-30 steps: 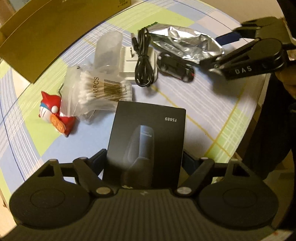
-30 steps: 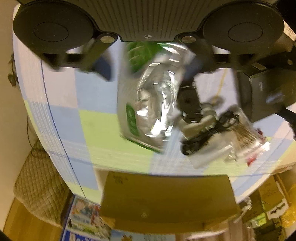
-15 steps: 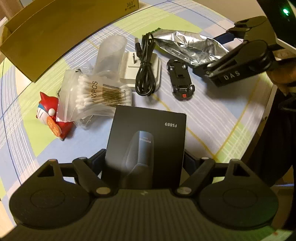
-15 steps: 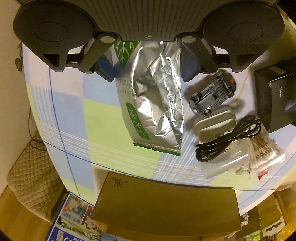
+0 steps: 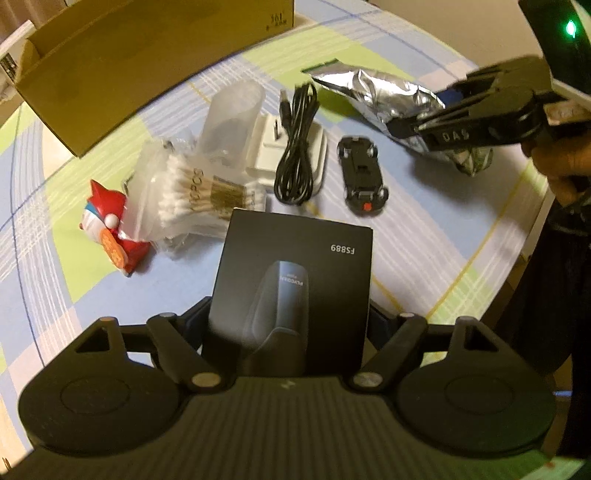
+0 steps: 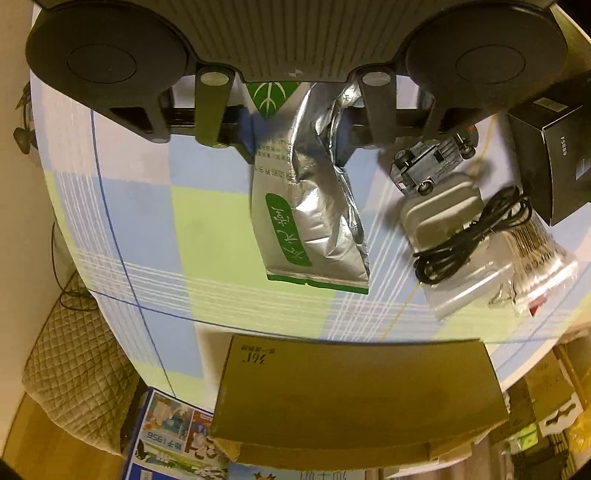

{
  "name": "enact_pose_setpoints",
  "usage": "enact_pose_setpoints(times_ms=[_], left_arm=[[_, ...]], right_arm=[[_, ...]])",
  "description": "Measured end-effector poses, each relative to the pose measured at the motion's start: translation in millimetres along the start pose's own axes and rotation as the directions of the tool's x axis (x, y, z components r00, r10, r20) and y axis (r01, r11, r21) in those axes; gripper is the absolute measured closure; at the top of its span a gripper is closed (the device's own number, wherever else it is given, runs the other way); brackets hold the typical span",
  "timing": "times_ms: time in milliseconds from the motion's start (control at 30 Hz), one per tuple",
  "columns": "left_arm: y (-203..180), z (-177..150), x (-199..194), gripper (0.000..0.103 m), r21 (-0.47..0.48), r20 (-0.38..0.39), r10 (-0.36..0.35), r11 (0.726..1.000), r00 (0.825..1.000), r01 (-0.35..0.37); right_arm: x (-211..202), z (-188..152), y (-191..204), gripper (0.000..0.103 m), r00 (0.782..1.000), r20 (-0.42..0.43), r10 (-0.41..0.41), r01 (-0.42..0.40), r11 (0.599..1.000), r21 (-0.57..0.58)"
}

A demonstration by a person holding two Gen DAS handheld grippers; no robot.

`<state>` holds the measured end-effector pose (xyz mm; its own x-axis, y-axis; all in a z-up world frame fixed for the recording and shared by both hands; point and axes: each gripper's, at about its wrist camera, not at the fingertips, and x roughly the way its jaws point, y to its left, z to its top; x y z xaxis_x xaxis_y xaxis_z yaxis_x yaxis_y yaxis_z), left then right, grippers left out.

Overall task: Organize objects
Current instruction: 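Carry the shaver box and tea bag into the cardboard box and release both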

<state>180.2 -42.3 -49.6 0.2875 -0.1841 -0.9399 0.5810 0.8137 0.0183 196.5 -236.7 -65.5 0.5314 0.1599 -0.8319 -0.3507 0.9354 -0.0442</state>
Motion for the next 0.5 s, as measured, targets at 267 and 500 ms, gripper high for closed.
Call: enact_pose_setpoints(times_ms=[267,500], left_arm=[[-3.9,11.8,-33.5,0.024,-0.026,0.05,0.02,0.999,0.999,-0.018],[32.8,55.4,-68.4,0.024,-0.14,0.115,0.036,0.99,0.993,-0.019]], right_arm=[[-37.4,4.0,-6.4,0.066,0.998,0.065,0.013,-0.015,0.999,0.043],[-80.2,48.5,-2.1,0.066,0.989,0.14,0.048,-0.053,0.998,0.03]])
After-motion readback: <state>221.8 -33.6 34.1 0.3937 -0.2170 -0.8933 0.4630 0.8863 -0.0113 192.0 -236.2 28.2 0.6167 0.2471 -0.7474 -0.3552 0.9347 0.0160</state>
